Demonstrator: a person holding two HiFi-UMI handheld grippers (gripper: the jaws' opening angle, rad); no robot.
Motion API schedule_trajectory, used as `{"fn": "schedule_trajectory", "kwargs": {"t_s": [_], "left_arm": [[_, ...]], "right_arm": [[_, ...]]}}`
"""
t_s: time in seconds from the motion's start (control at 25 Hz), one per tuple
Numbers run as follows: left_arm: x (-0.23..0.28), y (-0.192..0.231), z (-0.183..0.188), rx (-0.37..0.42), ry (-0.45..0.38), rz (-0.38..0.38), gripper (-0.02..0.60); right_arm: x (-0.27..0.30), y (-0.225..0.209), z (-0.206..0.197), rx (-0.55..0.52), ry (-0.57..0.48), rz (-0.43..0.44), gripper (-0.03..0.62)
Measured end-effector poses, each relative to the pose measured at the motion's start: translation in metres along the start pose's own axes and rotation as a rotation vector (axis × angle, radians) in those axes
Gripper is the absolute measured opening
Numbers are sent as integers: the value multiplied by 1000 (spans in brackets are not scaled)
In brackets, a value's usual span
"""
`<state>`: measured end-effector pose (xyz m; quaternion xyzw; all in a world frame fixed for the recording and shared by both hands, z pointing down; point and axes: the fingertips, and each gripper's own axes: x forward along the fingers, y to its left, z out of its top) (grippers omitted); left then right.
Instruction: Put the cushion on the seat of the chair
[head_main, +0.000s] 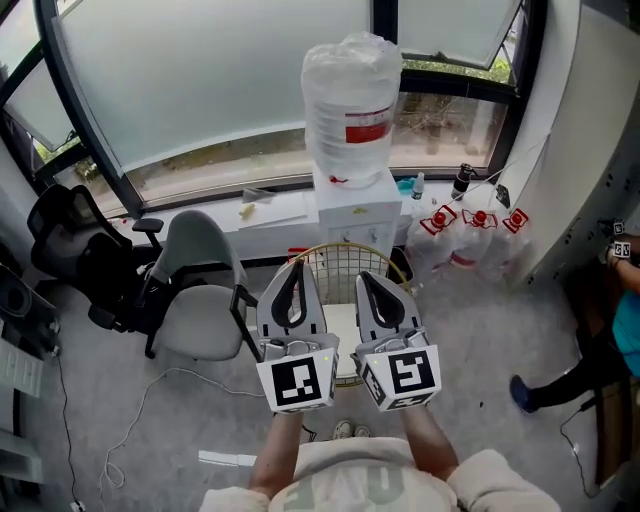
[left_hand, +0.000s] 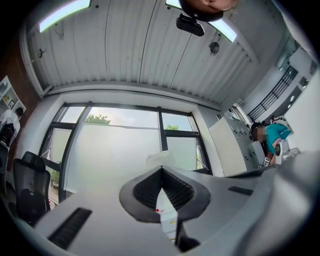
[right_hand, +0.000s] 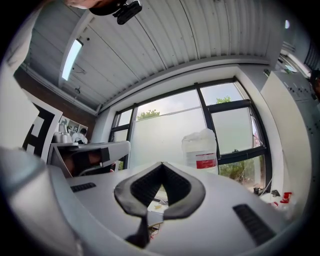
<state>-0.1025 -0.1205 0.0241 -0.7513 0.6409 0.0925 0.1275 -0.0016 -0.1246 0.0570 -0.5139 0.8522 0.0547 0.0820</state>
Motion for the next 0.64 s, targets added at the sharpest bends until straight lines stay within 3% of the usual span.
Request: {"fn": "schedule_trajectory", "kwargs": {"t_s": [0.64], "left_arm": [[18,3,12,-26,-43,-27,12]], "right_arm": [[15,-3,23,-47,-59,0,15]]}}
